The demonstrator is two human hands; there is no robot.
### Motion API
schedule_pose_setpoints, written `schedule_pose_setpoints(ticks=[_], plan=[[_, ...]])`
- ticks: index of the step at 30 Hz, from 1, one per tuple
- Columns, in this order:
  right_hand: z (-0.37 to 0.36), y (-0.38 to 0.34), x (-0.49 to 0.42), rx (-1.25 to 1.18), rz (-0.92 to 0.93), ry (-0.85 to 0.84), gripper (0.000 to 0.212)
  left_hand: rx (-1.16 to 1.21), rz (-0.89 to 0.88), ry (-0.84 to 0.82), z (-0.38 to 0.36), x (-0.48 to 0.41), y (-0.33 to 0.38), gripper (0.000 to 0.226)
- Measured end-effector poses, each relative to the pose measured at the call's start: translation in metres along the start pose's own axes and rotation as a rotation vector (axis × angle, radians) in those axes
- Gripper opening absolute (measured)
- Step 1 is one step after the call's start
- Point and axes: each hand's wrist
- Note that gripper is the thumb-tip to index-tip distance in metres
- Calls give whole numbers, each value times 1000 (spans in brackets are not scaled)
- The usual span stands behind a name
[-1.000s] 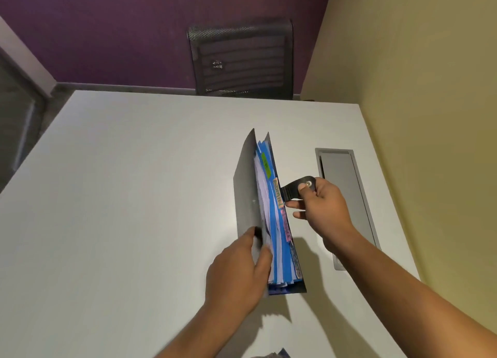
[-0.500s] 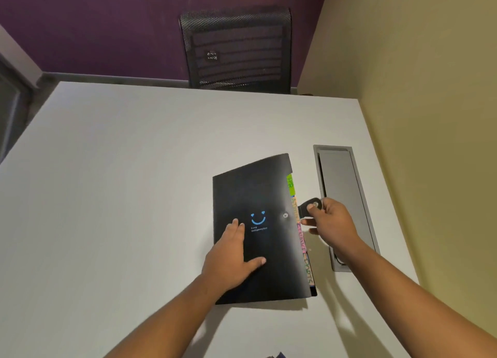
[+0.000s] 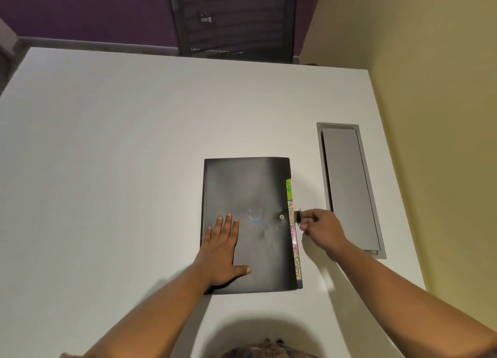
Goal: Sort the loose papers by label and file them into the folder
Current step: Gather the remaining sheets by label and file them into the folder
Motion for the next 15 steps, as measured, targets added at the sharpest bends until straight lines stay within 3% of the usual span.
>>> schedule_pose_setpoints(ticks=[4, 11, 15], plan=[[-7, -8, -3, 16, 16, 89, 17, -10, 13, -26, -4, -3, 1, 117], [-24, -16, -10, 171, 49, 197, 40, 6, 24, -44, -6, -4, 0, 117], [-29, -20, -15, 241, 41, 207, 41, 2, 24, -41, -8, -6, -1, 117]])
Point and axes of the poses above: each hand's wrist, its own x-axis away from the middle knuckle, its own z-axis out of the back of the hand, y = z × x, and after that the axes turned 5 degrees about -z, right-handed
